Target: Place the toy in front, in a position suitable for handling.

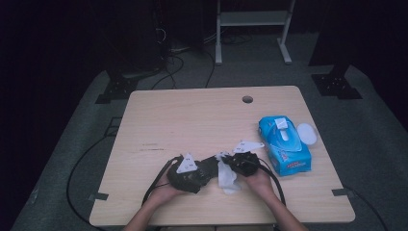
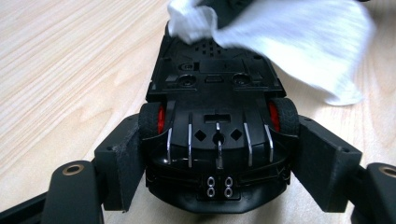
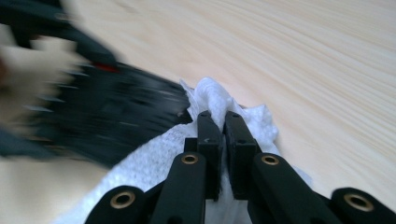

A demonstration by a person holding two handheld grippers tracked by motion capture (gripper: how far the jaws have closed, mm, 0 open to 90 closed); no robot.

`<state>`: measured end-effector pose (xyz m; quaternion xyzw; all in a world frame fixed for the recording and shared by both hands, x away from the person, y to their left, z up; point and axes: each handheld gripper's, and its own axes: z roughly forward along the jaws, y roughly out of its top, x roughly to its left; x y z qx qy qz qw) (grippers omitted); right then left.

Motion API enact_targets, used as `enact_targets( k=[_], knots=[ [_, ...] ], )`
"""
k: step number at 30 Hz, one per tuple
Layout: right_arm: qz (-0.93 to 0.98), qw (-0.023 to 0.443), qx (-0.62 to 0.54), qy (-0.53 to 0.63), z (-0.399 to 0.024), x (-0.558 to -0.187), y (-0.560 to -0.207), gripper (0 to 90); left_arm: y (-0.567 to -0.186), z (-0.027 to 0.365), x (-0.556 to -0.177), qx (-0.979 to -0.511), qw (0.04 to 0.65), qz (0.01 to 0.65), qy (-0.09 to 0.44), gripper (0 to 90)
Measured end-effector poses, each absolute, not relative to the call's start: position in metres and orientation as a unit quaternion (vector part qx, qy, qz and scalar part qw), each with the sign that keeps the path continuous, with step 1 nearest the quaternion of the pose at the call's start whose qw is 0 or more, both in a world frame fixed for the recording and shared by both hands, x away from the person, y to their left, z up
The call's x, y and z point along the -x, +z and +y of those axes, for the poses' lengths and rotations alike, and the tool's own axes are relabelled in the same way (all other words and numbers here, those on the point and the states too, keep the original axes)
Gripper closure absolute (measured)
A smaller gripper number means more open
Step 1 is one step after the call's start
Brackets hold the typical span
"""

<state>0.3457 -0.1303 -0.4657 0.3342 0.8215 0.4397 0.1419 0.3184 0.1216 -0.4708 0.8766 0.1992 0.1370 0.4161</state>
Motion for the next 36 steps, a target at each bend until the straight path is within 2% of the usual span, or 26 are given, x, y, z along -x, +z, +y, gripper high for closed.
enact_targets(
  k=[4, 12, 15, 20, 26, 30, 34, 36],
  knots=[
    [0.813, 0.137, -0.358, 0.439, -0.136, -0.350, -0.468, 86.1, -0.471, 0.121, -0.318, -0.877, 0.415, 0.197, 0.140, 24.8],
    [0.826, 0.062, -0.276, 0.488, -0.081, -0.326, -0.456, 86.1, -0.471, 0.118, -0.316, -0.881, 0.406, 0.189, 0.152, 24.8],
    [0.833, 0.074, -0.262, 0.481, -0.077, -0.326, -0.454, 86.1, -0.471, 0.118, -0.315, -0.882, 0.405, 0.187, 0.153, 24.8],
    [0.824, 0.098, -0.303, 0.468, -0.083, -0.340, -0.455, 86.3, -0.471, 0.118, -0.316, -0.879, 0.410, 0.192, 0.150, 24.9],
    [0.834, 0.086, -0.271, 0.473, -0.063, -0.334, -0.451, 86.2, -0.471, 0.118, -0.316, -0.882, 0.403, 0.188, 0.156, 24.9],
    [0.838, 0.127, -0.291, 0.444, -0.073, -0.345, -0.450, 86.2, -0.471, 0.118, -0.315, -0.881, 0.405, 0.188, 0.157, 24.9],
    [0.837, 0.122, -0.291, 0.447, -0.073, -0.344, -0.451, 86.1, -0.471, 0.119, -0.316, -0.883, 0.402, 0.186, 0.156, 24.9],
    [0.839, 0.102, -0.271, 0.462, -0.064, -0.339, -0.449, 86.1, -0.471, 0.119, -0.316, -0.881, 0.405, 0.191, 0.152, 24.8]
  ],
)
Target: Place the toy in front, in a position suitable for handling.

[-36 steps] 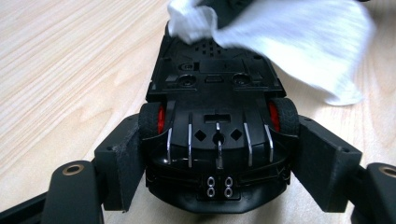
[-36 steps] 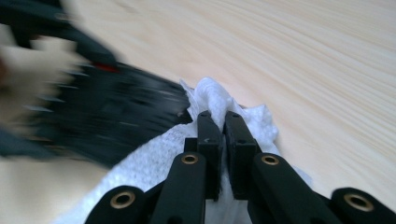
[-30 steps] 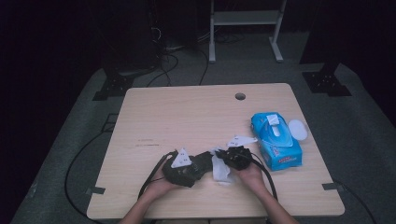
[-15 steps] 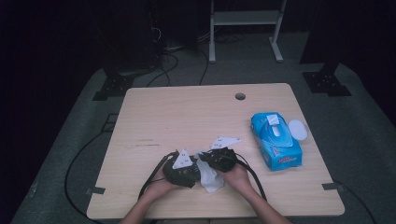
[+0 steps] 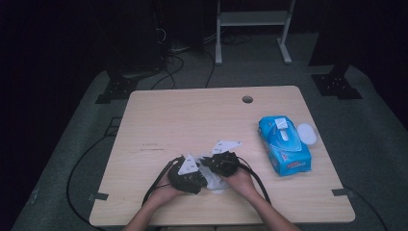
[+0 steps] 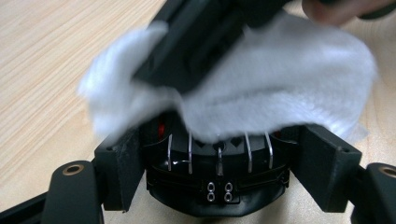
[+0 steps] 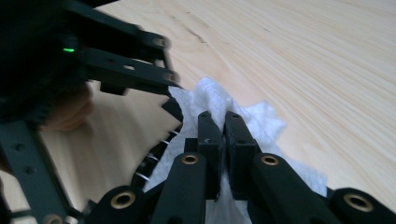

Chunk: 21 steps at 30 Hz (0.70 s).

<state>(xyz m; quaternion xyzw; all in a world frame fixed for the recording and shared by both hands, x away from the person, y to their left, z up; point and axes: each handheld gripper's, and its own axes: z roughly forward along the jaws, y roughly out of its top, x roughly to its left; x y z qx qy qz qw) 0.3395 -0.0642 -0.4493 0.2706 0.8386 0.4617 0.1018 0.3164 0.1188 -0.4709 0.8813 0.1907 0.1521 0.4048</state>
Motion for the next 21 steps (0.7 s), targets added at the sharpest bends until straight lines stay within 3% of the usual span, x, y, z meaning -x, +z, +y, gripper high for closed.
enact_targets(
  k=[4, 10, 12, 21],
  knots=[
    [0.841, 0.103, -0.276, 0.454, -0.062, -0.346, -0.449, 86.2, -0.470, 0.122, -0.318, -0.880, 0.406, 0.194, 0.154, 24.8],
    [0.835, 0.150, -0.332, 0.413, -0.101, -0.367, -0.456, 86.1, -0.470, 0.123, -0.318, -0.879, 0.408, 0.194, 0.152, 24.9],
    [0.828, 0.143, -0.349, 0.415, -0.108, -0.370, -0.457, 86.1, -0.471, 0.122, -0.318, -0.879, 0.409, 0.193, 0.153, 24.8],
    [0.838, 0.128, -0.302, 0.435, -0.079, -0.361, -0.453, 86.1, -0.473, 0.124, -0.320, -0.882, 0.402, 0.196, 0.149, 24.8]
  ],
)
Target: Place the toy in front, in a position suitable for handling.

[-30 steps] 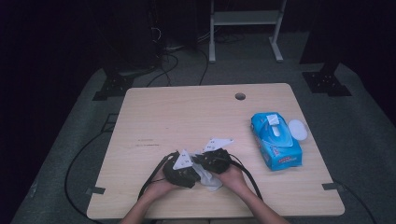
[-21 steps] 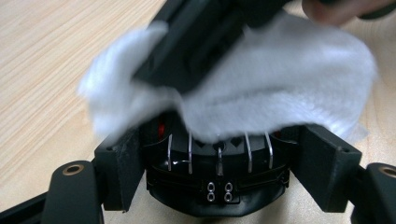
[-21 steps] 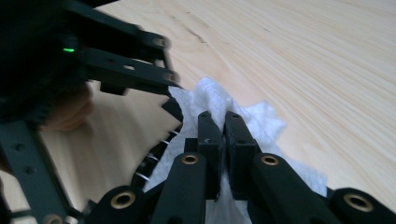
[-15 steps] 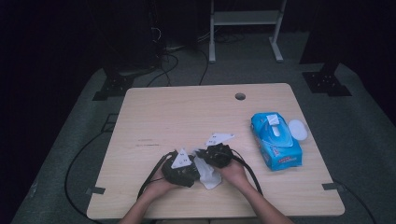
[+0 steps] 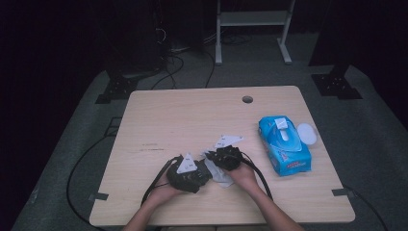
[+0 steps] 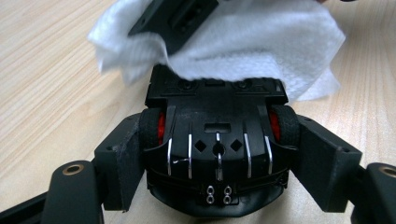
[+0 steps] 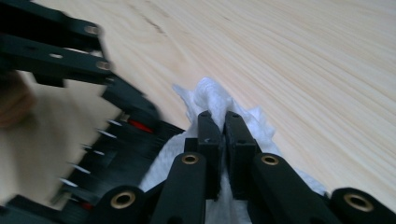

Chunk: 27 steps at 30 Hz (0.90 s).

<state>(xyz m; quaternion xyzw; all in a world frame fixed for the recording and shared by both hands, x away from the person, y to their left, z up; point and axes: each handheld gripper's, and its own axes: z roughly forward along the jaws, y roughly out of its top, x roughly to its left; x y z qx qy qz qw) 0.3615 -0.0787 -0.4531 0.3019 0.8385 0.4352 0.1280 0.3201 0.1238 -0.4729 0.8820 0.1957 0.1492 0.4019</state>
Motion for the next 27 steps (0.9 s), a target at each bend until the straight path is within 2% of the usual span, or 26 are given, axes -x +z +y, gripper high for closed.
enact_targets(
  k=[5, 8, 11, 16, 21, 27],
  knots=[
    [0.827, 0.171, -0.350, 0.404, -0.111, -0.376, -0.459, 86.1, -0.471, 0.123, -0.320, -0.880, 0.406, 0.192, 0.151, 24.8],
    [0.817, 0.155, -0.374, 0.411, -0.125, -0.378, -0.463, 86.1, -0.471, 0.123, -0.319, -0.881, 0.406, 0.191, 0.150, 24.8],
    [0.819, 0.146, -0.356, 0.426, -0.121, -0.371, -0.461, 86.1, -0.472, 0.123, -0.320, -0.882, 0.404, 0.193, 0.149, 24.8],
    [0.828, 0.159, -0.341, 0.417, -0.120, -0.366, -0.461, 86.1, -0.471, 0.123, -0.319, -0.879, 0.409, 0.194, 0.149, 24.8],
    [0.822, 0.151, -0.358, 0.416, -0.138, -0.358, -0.465, 86.1, -0.471, 0.123, -0.319, -0.879, 0.409, 0.195, 0.147, 24.8],
    [0.835, 0.139, -0.328, 0.419, -0.129, -0.344, -0.460, 86.1, -0.472, 0.122, -0.320, -0.879, 0.408, 0.198, 0.147, 24.8]
  ],
)
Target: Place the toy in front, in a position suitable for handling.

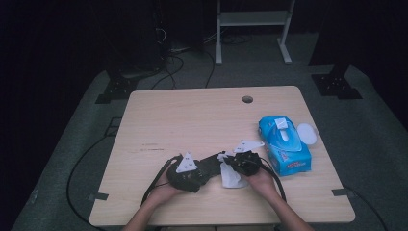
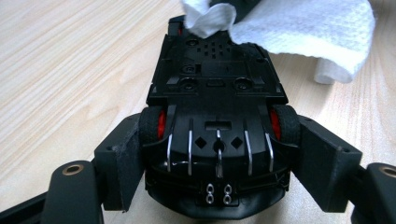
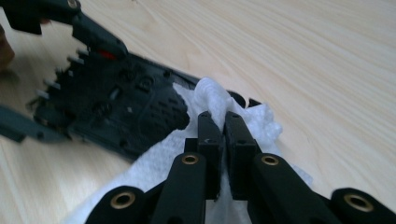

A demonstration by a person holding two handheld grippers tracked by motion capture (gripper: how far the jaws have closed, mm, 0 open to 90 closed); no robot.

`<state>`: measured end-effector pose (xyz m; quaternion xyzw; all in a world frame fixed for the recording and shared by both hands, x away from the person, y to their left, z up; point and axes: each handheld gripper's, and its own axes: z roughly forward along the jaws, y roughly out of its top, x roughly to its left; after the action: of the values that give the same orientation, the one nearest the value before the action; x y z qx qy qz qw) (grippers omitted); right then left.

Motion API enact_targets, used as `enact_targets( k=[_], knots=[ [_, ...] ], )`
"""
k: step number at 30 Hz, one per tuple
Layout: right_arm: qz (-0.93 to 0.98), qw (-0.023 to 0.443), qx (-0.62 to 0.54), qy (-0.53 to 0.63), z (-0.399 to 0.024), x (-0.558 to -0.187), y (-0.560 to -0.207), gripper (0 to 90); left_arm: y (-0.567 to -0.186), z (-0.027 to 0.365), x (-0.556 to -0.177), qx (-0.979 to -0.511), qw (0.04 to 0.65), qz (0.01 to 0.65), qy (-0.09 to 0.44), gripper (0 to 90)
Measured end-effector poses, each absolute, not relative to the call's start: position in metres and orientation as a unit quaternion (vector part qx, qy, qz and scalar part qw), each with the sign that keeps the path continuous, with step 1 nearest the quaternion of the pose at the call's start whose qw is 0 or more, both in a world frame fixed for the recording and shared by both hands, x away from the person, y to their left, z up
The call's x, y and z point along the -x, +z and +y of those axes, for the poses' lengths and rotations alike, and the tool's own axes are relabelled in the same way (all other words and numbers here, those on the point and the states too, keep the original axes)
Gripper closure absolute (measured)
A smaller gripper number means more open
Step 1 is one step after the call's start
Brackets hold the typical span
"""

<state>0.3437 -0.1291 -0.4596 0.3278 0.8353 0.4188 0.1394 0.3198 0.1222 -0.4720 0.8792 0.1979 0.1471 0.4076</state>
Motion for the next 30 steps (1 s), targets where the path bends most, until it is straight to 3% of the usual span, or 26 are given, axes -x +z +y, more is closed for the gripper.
enact_targets(
  k=[6, 10, 22, 30],
  knots=[
    [0.828, 0.132, -0.331, 0.433, -0.112, -0.361, -0.459, 86.1, -0.472, 0.122, -0.319, -0.882, 0.402, 0.195, 0.151, 24.8],
    [0.823, 0.147, -0.354, 0.419, -0.128, -0.370, -0.462, 86.1, -0.472, 0.123, -0.321, -0.881, 0.405, 0.198, 0.145, 24.8],
    [0.837, 0.148, -0.333, 0.408, -0.152, -0.333, -0.460, 86.1, -0.472, 0.122, -0.320, -0.885, 0.394, 0.201, 0.145, 24.8],
    [0.828, 0.152, -0.349, 0.411, -0.143, -0.356, -0.456, 86.1, -0.473, 0.120, -0.321, -0.890, 0.385, 0.189, 0.153, 24.8]
  ],
)
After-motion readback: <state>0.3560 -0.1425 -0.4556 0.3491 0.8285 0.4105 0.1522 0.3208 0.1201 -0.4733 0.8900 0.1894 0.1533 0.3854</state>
